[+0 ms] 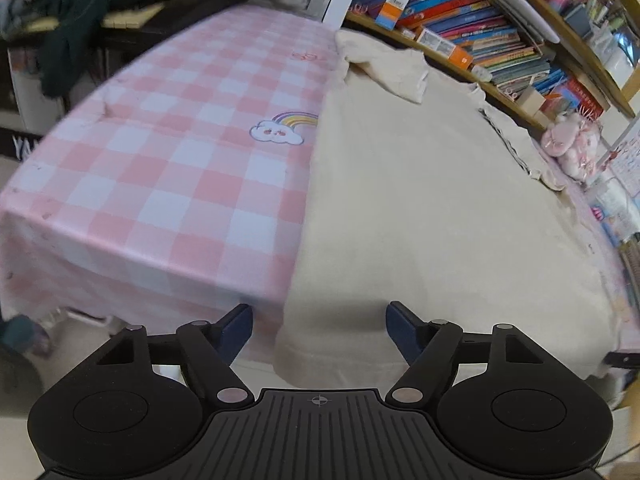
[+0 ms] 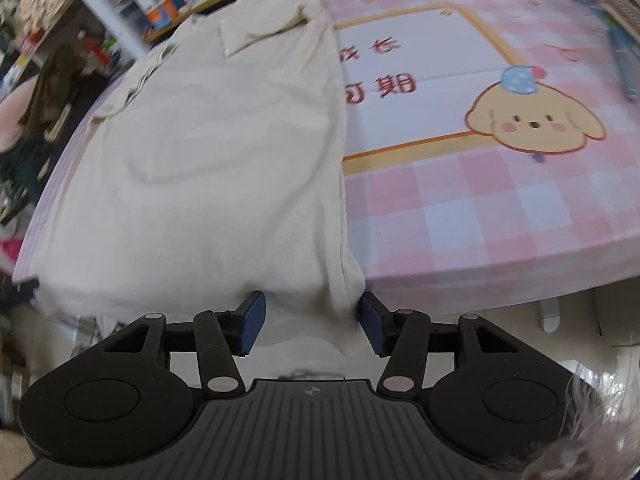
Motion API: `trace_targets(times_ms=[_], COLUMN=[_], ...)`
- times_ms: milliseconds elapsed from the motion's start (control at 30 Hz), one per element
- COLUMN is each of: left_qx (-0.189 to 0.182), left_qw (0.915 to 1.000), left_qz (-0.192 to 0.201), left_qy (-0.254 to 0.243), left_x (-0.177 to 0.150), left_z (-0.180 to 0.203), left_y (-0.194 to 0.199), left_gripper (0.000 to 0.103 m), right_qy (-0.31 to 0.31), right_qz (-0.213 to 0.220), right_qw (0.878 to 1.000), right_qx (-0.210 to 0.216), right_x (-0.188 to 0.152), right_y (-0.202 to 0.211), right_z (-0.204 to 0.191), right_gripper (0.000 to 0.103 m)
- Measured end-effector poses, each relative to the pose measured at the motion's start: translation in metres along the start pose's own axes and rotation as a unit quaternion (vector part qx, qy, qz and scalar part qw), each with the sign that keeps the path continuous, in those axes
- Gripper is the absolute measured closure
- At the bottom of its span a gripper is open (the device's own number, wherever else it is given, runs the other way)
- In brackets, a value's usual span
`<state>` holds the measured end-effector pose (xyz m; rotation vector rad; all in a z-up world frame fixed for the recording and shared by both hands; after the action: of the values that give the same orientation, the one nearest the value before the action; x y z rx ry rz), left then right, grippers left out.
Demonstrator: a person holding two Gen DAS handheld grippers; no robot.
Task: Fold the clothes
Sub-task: 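Close the right tool on the hem while the left tool closes on it too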
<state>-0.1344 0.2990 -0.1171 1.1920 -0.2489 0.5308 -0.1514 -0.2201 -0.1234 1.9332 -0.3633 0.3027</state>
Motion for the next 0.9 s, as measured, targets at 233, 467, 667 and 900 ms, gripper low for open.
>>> trace_targets(times_ms=[233, 467, 667, 900], left_qx=[-0.046, -0.072, -0.083, -0.101], left_qw=[0.9981, 0.9945, 0.9937, 0.9914], left_qz=[-0.014, -0.014, -0.017, -0.016], left_qy=[0.039, 0.074, 0.074, 0.081], left_x=[0.000, -0.001, 0.000, -0.001], left_z=[-0.012, -0.018, -0.021, -0.023], left_y=[-0.007, -0.012, -0.014, -0.017], left_gripper=[0.028, 0.029, 0.028, 0.027], right_qy=[-0.016, -0.015, -0.008, 0.003], right_qz=[-0.032, -0.033, -0.039, -0.055], right_qw=[0.999, 0.999, 0.999, 0.998], right_qx=[0.017, 0.023, 0.010, 0.003], right_x=[0.005, 0.005, 0.006, 0.010], right_y=[-0.011, -0.006, -0.007, -0.014], right_z=[0.009, 0.009, 0.009, 0.006], right_gripper=[0.054, 0.065, 0.064, 0.063])
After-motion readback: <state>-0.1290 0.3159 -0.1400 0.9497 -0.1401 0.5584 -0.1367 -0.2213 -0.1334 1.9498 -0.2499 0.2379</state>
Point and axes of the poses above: each gripper's, at about its wrist camera, not at the fingertips, and y roughly against the way its jaws point, z to its right, x to its top, the point moved 7 cm from there along -y, roughly the way its jaws point, and after that the axes turned 4 degrees about -z, right-handed, at the moved point
